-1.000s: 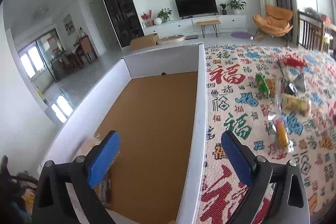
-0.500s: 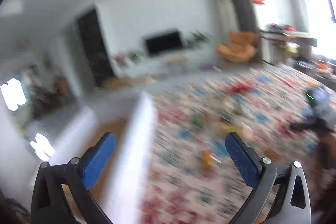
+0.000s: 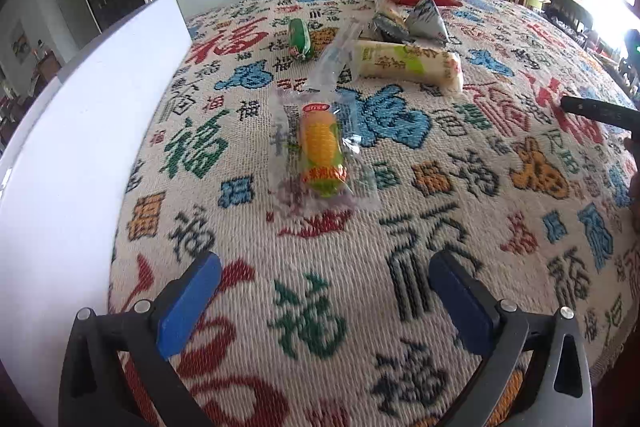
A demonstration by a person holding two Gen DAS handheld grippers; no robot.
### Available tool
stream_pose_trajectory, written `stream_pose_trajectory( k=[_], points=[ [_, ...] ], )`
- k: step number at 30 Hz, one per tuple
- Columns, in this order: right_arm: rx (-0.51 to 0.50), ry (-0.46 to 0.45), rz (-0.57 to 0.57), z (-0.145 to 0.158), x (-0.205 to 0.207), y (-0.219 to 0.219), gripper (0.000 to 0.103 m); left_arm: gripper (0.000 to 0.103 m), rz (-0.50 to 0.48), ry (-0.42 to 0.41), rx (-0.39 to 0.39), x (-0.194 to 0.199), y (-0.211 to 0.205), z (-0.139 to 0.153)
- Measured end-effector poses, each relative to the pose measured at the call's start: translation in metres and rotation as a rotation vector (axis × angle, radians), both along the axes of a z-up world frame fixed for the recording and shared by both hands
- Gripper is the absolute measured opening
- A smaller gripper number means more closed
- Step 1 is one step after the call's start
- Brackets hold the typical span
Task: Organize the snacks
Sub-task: 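Move the left tool back over the yellow corn-shaped snack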
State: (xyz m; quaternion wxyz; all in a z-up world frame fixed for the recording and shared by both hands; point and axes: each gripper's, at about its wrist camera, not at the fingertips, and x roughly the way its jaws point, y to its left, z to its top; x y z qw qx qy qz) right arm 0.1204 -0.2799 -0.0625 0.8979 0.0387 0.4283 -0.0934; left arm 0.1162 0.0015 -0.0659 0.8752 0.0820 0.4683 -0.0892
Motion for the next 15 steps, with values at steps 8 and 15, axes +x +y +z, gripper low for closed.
stream_pose_trajectory(
  k=[8, 15],
  points=[
    [0.001, 0.000, 0.000, 0.000, 0.000, 0.000, 0.090, 0.103, 0.017, 0.019, -0.064, 0.046, 0.007, -0.005],
    [0.002, 0.000, 0.000, 0.000, 0.000, 0.000, 0.090, 0.103, 0.019, -0.012, -0.075, 0.045, 0.009, -0.006]
  ],
)
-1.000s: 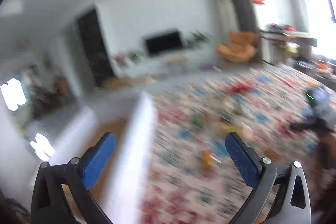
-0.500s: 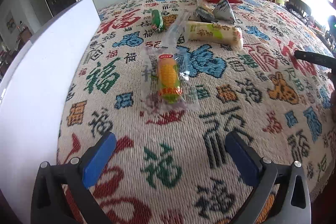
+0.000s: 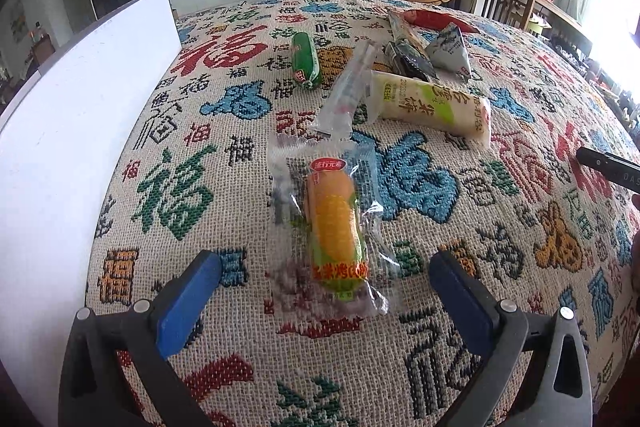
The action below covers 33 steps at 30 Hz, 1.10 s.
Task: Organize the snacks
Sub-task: 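Move the left tool back over the yellow corn-shaped snack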
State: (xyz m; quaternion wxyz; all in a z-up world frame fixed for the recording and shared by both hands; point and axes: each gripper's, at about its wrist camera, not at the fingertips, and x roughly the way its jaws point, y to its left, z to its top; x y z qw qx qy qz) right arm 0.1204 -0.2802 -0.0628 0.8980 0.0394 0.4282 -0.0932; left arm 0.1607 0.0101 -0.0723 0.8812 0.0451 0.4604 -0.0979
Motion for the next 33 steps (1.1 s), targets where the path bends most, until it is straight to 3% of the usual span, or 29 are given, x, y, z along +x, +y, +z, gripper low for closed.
stream_pose_trajectory(
  k=[26, 33],
  points=[
    [0.002, 0.000, 0.000, 0.000, 0.000, -0.001, 0.090, 0.103, -0.001, -0.008, 0.010, -0.003, 0.001, 0.000],
    [0.004, -0.001, 0.000, 0.000, 0.000, -0.001, 0.091, 0.103, -0.021, 0.088, -0.014, -0.017, 0.009, 0.004]
  ],
)
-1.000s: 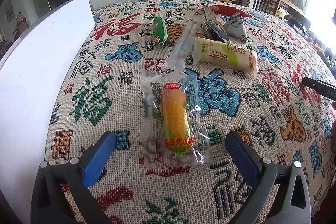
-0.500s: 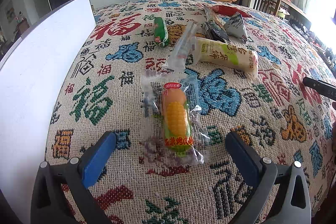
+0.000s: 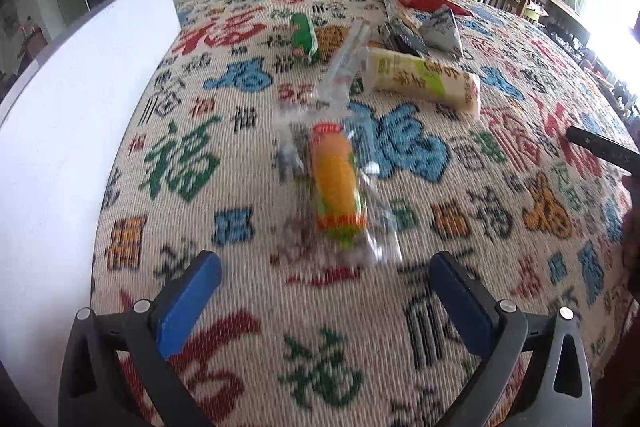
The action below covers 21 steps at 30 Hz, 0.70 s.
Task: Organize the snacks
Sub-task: 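Move the left tool back over the yellow corn-shaped snack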
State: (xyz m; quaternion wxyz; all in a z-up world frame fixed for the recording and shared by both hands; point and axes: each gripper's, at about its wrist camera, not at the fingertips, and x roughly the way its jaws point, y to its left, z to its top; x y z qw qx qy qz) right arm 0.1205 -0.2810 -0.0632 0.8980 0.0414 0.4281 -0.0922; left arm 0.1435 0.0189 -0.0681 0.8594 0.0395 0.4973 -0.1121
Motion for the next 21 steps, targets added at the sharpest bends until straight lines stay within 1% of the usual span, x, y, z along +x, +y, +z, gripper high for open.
stream_pose_trajectory(
  k=[1, 2, 4, 5, 7, 9, 12, 14, 15, 16, 17, 18, 20, 21],
  points=[
    [0.000, 0.000, 0.000, 0.000, 0.000, 0.000, 0.091, 0.103, -0.002, 0.013, -0.034, -0.005, 0.004, 0.003],
    [0.001, 0.000, 0.000, 0.000, 0.000, 0.000, 0.091, 0.103, -0.006, 0.026, -0.084, -0.010, 0.009, 0.007],
    [0.001, 0.000, 0.001, 0.000, 0.000, 0.000, 0.091, 0.103, -0.009, 0.035, -0.149, -0.013, 0.016, 0.017],
    [0.003, 0.000, 0.001, 0.000, 0.000, 0.000, 0.091, 0.103, -0.007, 0.033, -0.164, -0.012, 0.017, 0.023],
    [0.003, 0.000, 0.001, 0.000, 0.001, 0.000, 0.091, 0.103, -0.004, 0.026, -0.168, -0.002, 0.019, 0.035],
    [0.004, -0.001, 0.001, 0.000, 0.001, 0.000, 0.091, 0.103, -0.002, 0.022, -0.146, 0.010, 0.017, 0.039],
    [0.004, 0.000, 0.001, 0.000, 0.001, 0.000, 0.091, 0.102, 0.009, 0.034, -0.090, 0.032, 0.010, 0.034],
    [0.004, 0.000, 0.001, 0.000, 0.001, 0.000, 0.091, 0.094, 0.019, 0.058, -0.071, 0.047, 0.005, 0.023],
    [0.004, -0.001, 0.001, 0.000, 0.001, 0.000, 0.091, 0.087, 0.020, 0.065, -0.067, 0.049, 0.004, 0.019],
    [0.004, -0.001, 0.001, 0.000, 0.001, 0.000, 0.091, 0.082, 0.019, 0.079, -0.052, 0.054, 0.001, 0.012],
    [0.004, -0.001, 0.001, 0.000, 0.001, 0.000, 0.091, 0.081, 0.019, 0.086, -0.038, 0.056, -0.002, 0.007],
    [0.004, -0.001, 0.001, 0.000, 0.000, 0.000, 0.091, 0.081, 0.014, 0.056, -0.004, 0.055, -0.006, 0.006],
    [0.005, -0.001, 0.001, 0.000, 0.000, 0.000, 0.091, 0.081, -0.008, 0.032, 0.048, 0.054, -0.013, 0.004],
    [0.005, -0.001, 0.001, 0.000, 0.000, 0.000, 0.091, 0.073, -0.015, 0.017, 0.048, 0.052, -0.014, 0.005]
  ],
)
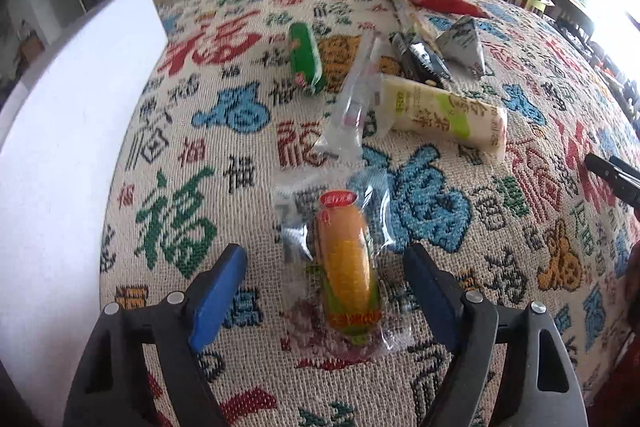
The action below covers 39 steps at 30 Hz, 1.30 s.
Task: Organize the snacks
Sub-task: 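Move the left tool back over the yellow corn-shaped snack, then grasp the corn snack with the left tool while the right tool grasps the rice cake bar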
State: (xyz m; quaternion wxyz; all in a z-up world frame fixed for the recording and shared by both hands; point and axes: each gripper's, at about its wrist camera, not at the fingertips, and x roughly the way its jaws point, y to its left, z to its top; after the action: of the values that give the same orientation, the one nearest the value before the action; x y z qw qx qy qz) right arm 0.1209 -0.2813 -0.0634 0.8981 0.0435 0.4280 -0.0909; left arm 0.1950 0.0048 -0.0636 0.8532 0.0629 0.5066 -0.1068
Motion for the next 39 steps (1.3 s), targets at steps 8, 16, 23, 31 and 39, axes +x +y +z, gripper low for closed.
stream_pose_trajectory(
  k=[8, 16, 23, 31, 39],
  points=[
    [0.001, 0.000, 0.000, 0.000, 0.000, 0.000, 0.091, 0.032, 0.012, -0.063, -0.034, -0.023, 0.018, 0.018],
    [0.001, 0.000, 0.000, 0.000, 0.000, 0.000, 0.091, 0.045, 0.040, -0.062, -0.115, -0.032, 0.034, 0.017],
    [0.001, 0.000, 0.000, 0.000, 0.000, 0.000, 0.091, 0.067, -0.023, -0.105, -0.030, -0.035, 0.019, 0.000],
    [0.002, 0.000, 0.000, 0.000, 0.000, 0.000, 0.091, 0.096, 0.032, -0.117, -0.030, -0.031, 0.028, -0.007],
    [-0.003, 0.018, 0.011, 0.001, 0.004, 0.006, 0.091, 0.103, 0.054, -0.102, -0.034, -0.027, 0.026, -0.010]
  ],
)
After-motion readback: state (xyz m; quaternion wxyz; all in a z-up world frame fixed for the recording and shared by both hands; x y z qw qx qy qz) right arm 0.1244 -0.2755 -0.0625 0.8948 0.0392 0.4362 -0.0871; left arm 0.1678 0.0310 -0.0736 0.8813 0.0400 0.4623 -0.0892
